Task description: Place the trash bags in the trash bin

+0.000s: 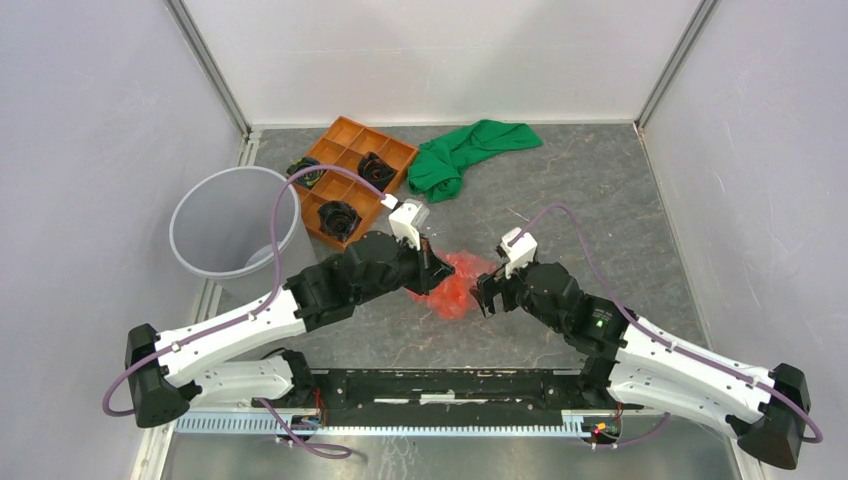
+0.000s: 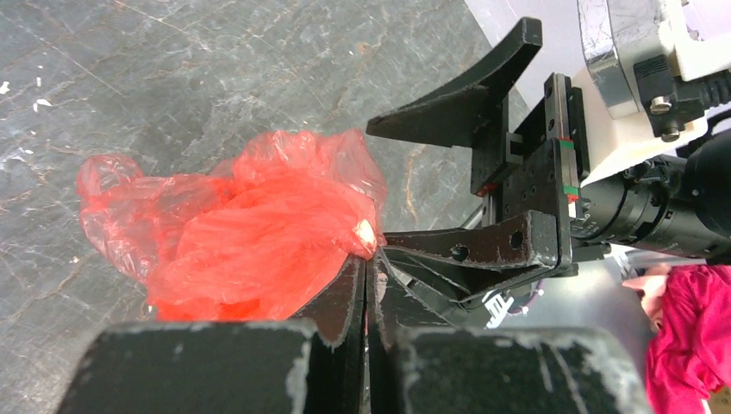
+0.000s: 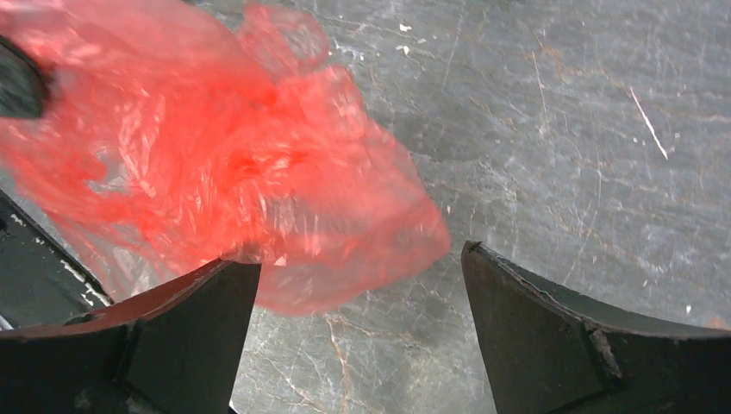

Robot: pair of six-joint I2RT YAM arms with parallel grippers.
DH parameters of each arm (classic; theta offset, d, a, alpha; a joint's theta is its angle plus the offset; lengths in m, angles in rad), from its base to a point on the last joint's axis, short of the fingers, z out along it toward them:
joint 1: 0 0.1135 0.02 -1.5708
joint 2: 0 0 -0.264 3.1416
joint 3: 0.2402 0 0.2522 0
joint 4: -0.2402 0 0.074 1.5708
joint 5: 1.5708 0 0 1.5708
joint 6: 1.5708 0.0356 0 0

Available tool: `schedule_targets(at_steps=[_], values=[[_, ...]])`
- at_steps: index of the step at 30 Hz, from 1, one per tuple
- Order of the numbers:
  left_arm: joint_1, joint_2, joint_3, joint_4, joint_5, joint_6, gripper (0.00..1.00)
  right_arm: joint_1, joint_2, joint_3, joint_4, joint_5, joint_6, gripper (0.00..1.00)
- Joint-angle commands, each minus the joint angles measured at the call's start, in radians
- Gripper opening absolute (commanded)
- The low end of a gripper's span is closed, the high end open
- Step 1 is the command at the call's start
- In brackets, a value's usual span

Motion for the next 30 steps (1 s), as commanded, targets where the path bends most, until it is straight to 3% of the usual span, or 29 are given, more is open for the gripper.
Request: schedule_targets(at_steps=[1, 4, 7, 9, 13, 16, 23, 25, 30], values=[[0.004, 0.007, 0.034, 0.038, 0.071, 0.003, 0.02, 0.001, 0.007, 0.015, 0.083, -0.036, -0.119, 0.95], [0.003, 0.007, 0.034, 0.034, 0.077, -0.001, 0.02, 0.003, -0.003, 0.020, 0.081, -0.057, -0.166, 0.98], [0.003, 0.011, 0.030, 0.049, 0.088, -0.006, 0.02, 0.002, 0.006, -0.034, 0.200, -0.245, -0.164, 0.98], [0.004, 0.022, 0.033, 0.063, 0.103, -0.006, 0.02, 0.002, 0.036, -0.063, 0.280, -0.302, -0.136, 0.90], [0.004, 0.043, 0.053, 0.048, 0.083, 0.003, 0.02, 0.002, 0.069, -0.052, 0.258, -0.118, -0.087, 0.58], [0.005, 0.036, 0.056, -0.008, 0.007, 0.027, 0.02, 0.003, 0.045, -0.062, 0.177, 0.074, -0.006, 0.02], [0.093, -0.033, 0.033, -0.161, -0.209, 0.043, 0.05, 0.003, -0.079, -0.122, 0.089, 0.017, 0.024, 0.00], [0.161, -0.056, 0.017, -0.183, -0.196, 0.030, 0.07, 0.002, -0.116, -0.137, 0.087, 0.024, 0.040, 0.00], [0.280, -0.102, -0.013, -0.133, 0.002, 0.012, 0.18, 0.003, -0.153, -0.144, 0.128, 0.027, 0.066, 0.01]])
